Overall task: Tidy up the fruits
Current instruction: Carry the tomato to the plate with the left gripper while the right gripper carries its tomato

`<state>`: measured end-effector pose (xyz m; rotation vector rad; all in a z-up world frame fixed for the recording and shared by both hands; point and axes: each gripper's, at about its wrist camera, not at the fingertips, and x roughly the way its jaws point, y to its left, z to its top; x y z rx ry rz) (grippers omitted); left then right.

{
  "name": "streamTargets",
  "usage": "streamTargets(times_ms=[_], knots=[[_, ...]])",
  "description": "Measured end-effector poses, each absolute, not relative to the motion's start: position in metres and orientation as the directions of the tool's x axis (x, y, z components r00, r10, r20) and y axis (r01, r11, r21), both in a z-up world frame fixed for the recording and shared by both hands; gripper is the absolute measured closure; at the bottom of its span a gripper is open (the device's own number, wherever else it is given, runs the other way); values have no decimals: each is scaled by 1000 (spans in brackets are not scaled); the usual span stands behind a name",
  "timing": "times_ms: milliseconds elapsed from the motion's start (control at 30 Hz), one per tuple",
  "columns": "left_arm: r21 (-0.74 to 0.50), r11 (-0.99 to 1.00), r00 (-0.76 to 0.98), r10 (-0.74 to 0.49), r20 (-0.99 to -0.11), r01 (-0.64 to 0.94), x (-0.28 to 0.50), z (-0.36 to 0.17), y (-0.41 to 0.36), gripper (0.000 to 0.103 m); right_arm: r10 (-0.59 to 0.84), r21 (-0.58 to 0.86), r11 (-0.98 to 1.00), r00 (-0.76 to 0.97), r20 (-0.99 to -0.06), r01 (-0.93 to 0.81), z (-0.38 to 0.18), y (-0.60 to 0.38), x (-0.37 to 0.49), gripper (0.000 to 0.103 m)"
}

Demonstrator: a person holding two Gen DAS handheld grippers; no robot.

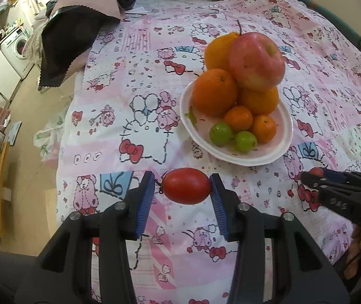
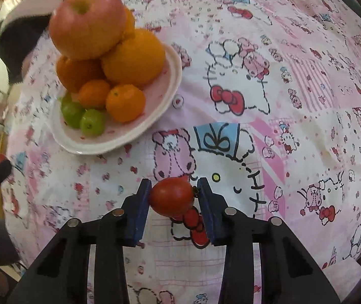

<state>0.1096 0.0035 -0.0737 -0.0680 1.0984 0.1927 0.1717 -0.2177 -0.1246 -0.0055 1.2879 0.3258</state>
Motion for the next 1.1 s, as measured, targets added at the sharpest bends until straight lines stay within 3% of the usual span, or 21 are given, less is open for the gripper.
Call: streamTargets(times_ms=[600, 1100], knots=[[-23, 964, 559, 134, -818, -265, 108, -45, 38, 63, 524, 457, 852, 407, -748, -256, -55, -219, 165, 64], [-123, 976, 569, 3, -822, -182, 137, -55, 34, 63, 553, 501, 832, 284, -783, -237, -77, -211, 216, 64]])
